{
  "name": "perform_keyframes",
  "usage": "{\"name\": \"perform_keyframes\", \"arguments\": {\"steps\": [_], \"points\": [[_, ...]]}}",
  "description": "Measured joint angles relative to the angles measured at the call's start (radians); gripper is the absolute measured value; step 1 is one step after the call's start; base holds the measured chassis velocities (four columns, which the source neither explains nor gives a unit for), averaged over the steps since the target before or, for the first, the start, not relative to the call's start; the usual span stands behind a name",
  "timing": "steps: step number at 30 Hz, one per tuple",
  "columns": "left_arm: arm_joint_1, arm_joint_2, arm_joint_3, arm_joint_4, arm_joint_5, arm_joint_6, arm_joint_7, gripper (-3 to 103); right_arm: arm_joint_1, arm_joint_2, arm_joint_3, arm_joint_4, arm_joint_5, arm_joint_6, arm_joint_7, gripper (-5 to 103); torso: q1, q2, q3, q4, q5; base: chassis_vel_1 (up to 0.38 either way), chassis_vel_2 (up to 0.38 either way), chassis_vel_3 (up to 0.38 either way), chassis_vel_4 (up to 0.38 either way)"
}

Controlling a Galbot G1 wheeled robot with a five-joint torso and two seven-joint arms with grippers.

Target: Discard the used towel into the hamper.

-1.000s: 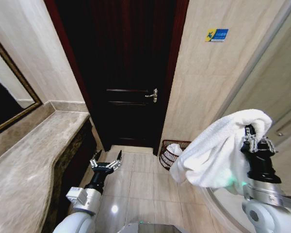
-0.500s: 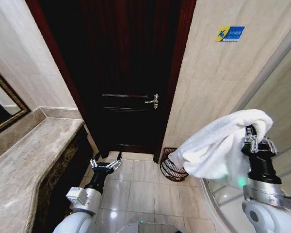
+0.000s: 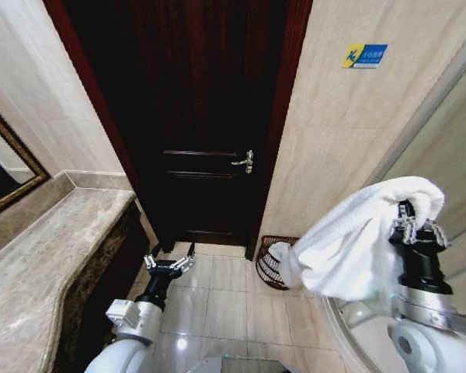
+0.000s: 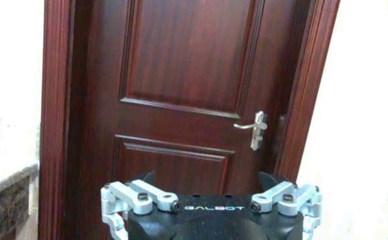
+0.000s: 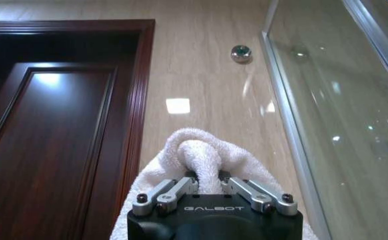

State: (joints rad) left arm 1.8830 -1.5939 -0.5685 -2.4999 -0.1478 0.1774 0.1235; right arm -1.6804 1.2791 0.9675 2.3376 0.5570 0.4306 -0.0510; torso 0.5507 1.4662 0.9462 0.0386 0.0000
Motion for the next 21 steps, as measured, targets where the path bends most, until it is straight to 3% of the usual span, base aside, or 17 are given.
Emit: {"name": "perform_keyframes", "arguments": {"steps": [21], "points": [[0.000,0.000,0.000,0.000,0.000,0.000,0.000,100,0.013,-0.011,0.002,-0.022,0.008,-0.001,-0.020,13,0.000,0.000,0.000,0.0000,0.0000,-0.062,0.064,0.060,-0.064]]}}
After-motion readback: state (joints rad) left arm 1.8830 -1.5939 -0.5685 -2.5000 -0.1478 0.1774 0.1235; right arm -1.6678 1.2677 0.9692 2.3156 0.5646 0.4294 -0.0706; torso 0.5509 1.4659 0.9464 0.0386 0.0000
